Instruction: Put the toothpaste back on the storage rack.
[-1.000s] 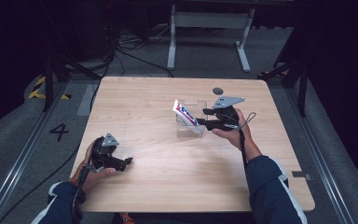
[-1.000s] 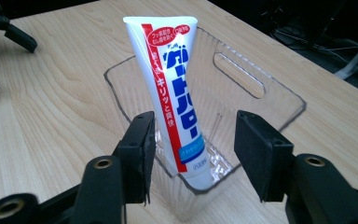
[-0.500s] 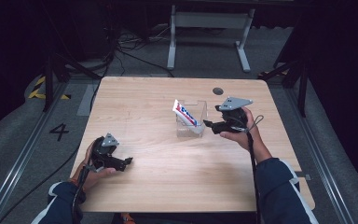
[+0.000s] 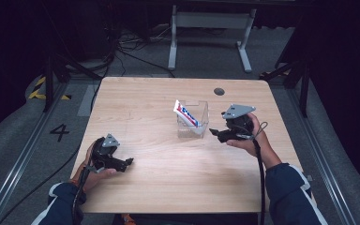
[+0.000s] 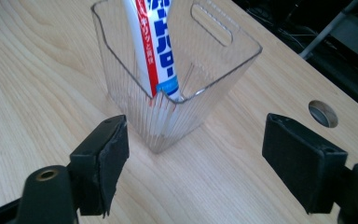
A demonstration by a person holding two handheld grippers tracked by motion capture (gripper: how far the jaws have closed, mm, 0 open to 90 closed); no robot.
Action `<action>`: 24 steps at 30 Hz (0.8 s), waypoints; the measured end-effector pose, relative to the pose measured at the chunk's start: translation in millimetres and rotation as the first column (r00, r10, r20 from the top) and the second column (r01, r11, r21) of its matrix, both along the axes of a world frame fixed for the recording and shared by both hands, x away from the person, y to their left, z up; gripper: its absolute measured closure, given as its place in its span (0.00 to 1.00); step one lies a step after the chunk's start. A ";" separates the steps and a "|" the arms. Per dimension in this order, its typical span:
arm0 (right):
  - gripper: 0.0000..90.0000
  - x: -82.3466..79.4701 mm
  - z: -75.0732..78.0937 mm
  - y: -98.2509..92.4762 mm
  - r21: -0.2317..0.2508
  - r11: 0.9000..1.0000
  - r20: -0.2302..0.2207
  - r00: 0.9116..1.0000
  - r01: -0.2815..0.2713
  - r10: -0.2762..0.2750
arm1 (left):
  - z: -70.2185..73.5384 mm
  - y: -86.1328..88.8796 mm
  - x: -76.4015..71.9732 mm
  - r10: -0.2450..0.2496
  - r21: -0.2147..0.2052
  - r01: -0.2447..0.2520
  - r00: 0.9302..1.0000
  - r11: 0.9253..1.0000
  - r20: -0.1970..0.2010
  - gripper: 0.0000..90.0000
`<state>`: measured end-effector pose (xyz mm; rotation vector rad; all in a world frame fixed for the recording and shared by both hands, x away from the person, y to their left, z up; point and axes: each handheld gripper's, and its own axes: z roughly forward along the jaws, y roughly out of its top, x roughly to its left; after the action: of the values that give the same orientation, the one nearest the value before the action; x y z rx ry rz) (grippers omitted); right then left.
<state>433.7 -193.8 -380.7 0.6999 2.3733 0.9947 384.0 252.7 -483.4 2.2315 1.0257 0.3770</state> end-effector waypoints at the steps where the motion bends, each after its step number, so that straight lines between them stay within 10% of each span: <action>1: 0.26 -0.5 -0.9 -0.9 -0.007 1.000 -0.006 1.000 0.003 -0.003 | 0.0 0.0 0.0 0.000 0.000 0.000 1.000 1.000 0.000 0.00; 24: 0.28 -32.1 -33.6 -36.3 -0.042 0.998 -0.026 0.999 0.042 -0.043 | 0.0 -0.1 -0.2 0.000 -0.001 0.000 1.000 1.000 -0.002 0.00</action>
<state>401.6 -230.1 -414.3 0.7497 2.3851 0.9214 383.8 252.6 -483.4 2.2312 1.0274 0.3738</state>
